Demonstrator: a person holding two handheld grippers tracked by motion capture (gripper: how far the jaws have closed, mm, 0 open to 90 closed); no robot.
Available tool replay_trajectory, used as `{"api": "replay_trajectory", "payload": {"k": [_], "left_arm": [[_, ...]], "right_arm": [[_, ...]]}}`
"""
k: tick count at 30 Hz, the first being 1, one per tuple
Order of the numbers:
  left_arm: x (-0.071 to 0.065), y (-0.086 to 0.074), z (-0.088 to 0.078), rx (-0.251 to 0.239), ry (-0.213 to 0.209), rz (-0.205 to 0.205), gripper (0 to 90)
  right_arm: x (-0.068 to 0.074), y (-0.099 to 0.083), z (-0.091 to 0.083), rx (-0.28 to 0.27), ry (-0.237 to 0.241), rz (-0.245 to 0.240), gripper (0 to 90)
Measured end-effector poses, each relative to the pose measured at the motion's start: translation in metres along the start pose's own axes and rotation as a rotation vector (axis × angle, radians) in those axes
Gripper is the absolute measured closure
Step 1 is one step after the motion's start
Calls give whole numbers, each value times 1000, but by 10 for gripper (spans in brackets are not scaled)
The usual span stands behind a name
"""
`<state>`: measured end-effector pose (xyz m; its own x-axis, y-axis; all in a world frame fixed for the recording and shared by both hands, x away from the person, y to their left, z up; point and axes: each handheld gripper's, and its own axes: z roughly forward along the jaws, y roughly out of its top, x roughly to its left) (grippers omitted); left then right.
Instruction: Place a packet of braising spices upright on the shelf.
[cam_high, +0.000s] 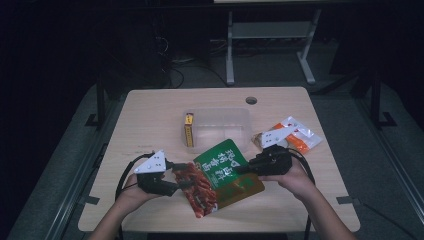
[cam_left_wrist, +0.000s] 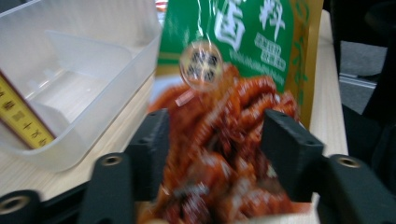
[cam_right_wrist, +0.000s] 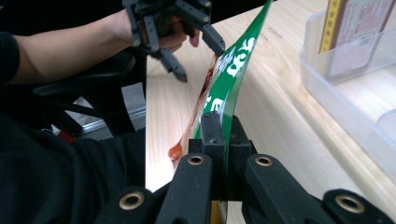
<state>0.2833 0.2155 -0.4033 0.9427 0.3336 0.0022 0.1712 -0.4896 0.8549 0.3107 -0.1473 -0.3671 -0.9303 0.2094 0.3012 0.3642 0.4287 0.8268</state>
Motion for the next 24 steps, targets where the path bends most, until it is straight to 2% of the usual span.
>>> {"api": "replay_trajectory", "payload": {"k": [4,11,16,20,24], "left_arm": [[1,-4,-3,22,28,-21,315],[7,-15,-8,39,69,-81,223],[9,-24,-9,71,76,-98,205],[12,-27,-8,73,80,-113,205],[13,-29,-6,99,89,-102,202]], "right_arm": [[2,12,-5,7,-28,-6,900],[2,21,-19,-53,-64,-34,900],[5,26,-27,-66,-91,-50,900],[7,29,-35,-83,-114,-49,900],[7,32,-42,-94,-126,-47,900]]}}
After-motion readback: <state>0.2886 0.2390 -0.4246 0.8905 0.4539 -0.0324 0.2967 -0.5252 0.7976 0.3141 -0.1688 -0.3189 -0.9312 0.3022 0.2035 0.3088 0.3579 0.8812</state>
